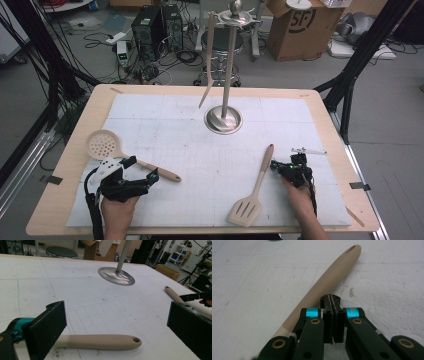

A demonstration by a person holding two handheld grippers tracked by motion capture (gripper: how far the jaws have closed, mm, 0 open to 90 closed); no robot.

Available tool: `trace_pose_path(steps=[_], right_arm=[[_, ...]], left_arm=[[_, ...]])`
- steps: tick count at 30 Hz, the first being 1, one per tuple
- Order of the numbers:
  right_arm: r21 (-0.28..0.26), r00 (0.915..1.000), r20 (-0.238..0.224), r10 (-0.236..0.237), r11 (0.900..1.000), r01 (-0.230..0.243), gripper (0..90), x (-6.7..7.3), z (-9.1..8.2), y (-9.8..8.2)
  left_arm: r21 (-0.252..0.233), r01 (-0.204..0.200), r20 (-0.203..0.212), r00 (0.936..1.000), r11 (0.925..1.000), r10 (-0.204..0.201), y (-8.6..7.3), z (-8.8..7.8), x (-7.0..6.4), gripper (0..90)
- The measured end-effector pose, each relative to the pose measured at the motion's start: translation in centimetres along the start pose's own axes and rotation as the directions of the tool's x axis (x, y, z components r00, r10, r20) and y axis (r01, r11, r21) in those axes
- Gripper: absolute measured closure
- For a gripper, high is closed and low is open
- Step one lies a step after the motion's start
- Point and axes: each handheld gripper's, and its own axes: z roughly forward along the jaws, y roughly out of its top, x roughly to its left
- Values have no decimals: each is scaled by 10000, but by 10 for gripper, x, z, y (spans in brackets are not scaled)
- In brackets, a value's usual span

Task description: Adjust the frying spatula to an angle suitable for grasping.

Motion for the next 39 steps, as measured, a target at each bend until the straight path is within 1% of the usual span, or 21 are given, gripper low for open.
trace_pose_path(steps=[1, 2, 3, 5, 8, 9, 13, 14, 16, 21, 23, 26, 28, 30, 33, 37, 38, 39], right_arm=[[20, 10000, 5, -28, 10000, 28, 892, 1, 1, 0], [90, 9999, -162, 50, 9999, -49, 891, 2, 2, 1], [113, 9998, -136, 114, 9999, -113, 892, 4, 3, 1], [142, 10000, -75, 31, 9999, -30, 892, 6, 5, 3], [238, 9999, -137, -11, 9997, 15, 892, 8, 9, 7], [297, 9999, -166, 38, 9996, -33, 891, 10, 10, 8], [426, 9995, -304, -87, 9990, 100, 892, 15, 18, 15], [484, 9993, -377, -23, 9988, 41, 892, 16, 21, 16], [589, 9987, -500, -75, 9982, 104, 892, 18, 26, 21], [829, 9958, -802, -438, 9953, 505, 892, 27, 41, 32], [1035, 9951, -838, -525, 9927, 611, 893, 31, 47, 39], [1254, 9921, -859, -912, 9869, 1016, 893, 41, 58, 47], [1502, 9906, -942, -987, 9823, 1122, 893, 47, 64, 53], [1571, 9877, -1038, -1167, 9787, 1322, 893, 53, 71, 57], [1734, 9849, -1157, -1290, 9737, 1479, 893, 62, 80, 63], [1899, 9770, -1298, -1694, 9628, 1922, 894, 77, 91, 69], [1983, 9762, -1367, -1685, 9608, 1936, 894, 81, 94, 70], [2029, 9735, -1416, -1797, 9572, 2062, 894, 85, 97, 72]], left_arm=[[-1, -16, 2, 10000, 10000, 16, 0, 0, 0, 30], [20, -20, 4, 10000, 10000, 20, 0, 1, -1, 30], [24, -29, 19, 10000, 10000, 29, 0, 1, -1, 30], [16, -34, 39, 10000, 10000, 34, 0, 1, -2, 30], [37, -55, 40, 10000, 10000, 55, 0, 2, -2, 30], [39, -56, 42, 10000, 10000, 56, 0, 2, -2, 30], [37, -43, 45, 10000, 10000, 43, 0, 2, -1, 30], [39, -41, 45, 10000, 10000, 41, 0, 3, -1, 30], [43, -55, 39, 10000, 10000, 55, 0, 3, -2, 30], [79, -41, 75, 10000, 10000, 41, 1, 3, -2, 30], [93, -44, 66, 10000, 9999, 43, 1, 4, -2, 30], [95, -32, 57, 10000, 9999, 32, 1, 4, -1, 30], [81, -24, 49, 10000, 10000, 24, 1, 4, -1, 30], [69, -21, 47, 10000, 10000, 21, 1, 4, -1, 30], [70, -17, 70, 10000, 10000, 16, 1, 3, 0, 30], [53, 32, 62, 10000, 10000, -33, 1, 3, 0, 30], [45, 32, 77, 10000, 10000, -32, 1, 3, 0, 30], [60, 15, 83, 10000, 10000, -16, 1, 3, 0, 30]])
